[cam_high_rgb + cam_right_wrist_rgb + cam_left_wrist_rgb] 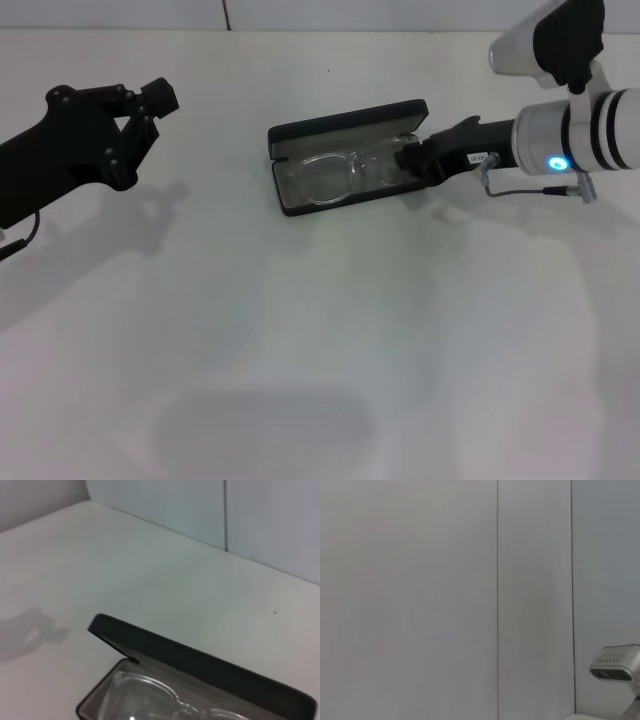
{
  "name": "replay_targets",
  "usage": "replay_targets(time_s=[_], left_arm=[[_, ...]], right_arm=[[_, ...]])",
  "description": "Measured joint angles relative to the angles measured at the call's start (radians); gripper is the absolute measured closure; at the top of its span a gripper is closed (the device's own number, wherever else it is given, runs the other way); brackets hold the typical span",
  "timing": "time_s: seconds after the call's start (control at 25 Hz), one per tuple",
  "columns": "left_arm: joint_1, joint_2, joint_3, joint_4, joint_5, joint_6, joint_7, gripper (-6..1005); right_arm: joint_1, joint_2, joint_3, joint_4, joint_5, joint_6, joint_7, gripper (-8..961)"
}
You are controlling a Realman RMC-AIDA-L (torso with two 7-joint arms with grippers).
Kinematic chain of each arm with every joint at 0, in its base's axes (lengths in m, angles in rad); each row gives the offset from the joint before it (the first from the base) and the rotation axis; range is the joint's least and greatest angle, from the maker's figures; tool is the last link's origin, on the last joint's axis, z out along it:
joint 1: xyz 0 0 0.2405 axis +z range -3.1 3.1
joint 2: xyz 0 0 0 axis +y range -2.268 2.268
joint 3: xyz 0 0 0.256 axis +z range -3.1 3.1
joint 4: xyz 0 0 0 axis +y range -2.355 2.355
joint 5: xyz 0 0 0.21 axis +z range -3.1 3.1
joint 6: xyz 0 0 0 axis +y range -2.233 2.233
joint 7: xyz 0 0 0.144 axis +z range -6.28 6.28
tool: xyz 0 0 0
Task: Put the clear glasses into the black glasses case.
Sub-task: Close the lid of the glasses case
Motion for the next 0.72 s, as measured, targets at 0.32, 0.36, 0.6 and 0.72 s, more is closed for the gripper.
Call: replay_targets(time_s=[0.32, 0.36, 0.6, 0.72], left_arm=[[0.005, 0.000, 0.001, 0.000, 0.000, 0.005, 0.002, 959], [0.005, 0.000, 0.001, 0.000, 0.000, 0.006, 0.002, 959], [0.005, 0.000, 0.001, 0.000, 0.000, 0.006, 0.002, 959], [0.005, 0.000, 0.001, 0.000, 0.000, 0.006, 0.002, 959]], right_arm=[[-0.056, 0.000, -0.030, -0.128, 0.001, -0.031, -0.018, 855], [-0.060, 0.000, -0.033, -0.136, 0.001, -0.038, -0.018, 855], [-0.032, 0.000, -0.124, -0.132, 0.001, -0.072, -0.022, 855], [-0.013, 0.000, -0.159, -0.128, -0.001, -0.063, -0.019, 855]])
